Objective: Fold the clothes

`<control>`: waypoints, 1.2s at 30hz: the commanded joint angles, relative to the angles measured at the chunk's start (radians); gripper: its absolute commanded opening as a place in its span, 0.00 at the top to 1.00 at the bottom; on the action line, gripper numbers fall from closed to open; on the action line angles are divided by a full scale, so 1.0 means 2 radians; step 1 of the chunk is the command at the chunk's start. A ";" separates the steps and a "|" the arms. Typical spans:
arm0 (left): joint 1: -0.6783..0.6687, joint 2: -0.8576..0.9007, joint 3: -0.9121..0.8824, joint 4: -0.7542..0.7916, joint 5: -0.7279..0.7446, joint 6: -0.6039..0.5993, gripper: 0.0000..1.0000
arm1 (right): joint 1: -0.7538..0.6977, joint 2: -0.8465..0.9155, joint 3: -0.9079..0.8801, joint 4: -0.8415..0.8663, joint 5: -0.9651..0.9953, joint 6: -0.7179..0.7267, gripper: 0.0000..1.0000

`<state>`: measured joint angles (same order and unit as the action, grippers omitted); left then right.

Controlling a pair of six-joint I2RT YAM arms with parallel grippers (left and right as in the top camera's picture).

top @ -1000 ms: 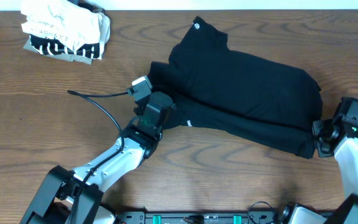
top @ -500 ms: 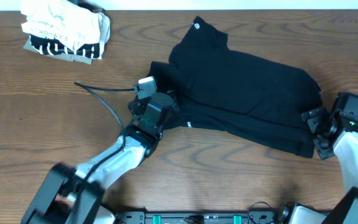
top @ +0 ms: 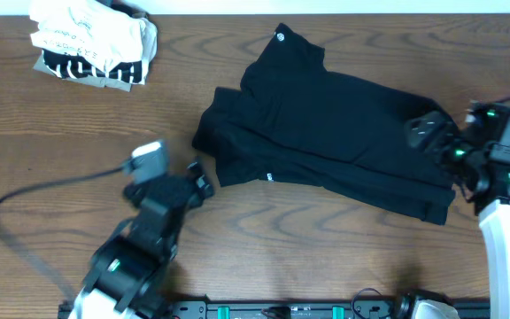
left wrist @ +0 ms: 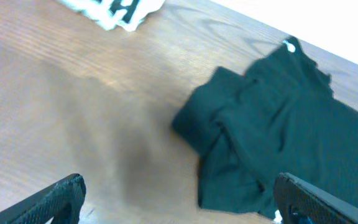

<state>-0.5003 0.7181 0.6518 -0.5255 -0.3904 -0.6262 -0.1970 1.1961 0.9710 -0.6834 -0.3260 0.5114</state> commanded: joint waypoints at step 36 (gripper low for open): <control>0.033 -0.164 0.002 -0.327 0.030 -0.213 0.02 | 0.485 0.386 0.289 -0.002 0.230 -0.226 0.01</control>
<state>-0.4393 0.3950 0.6514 -1.1713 -0.2970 -1.0294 0.7223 1.9598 1.5208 -0.7006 0.1143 0.1116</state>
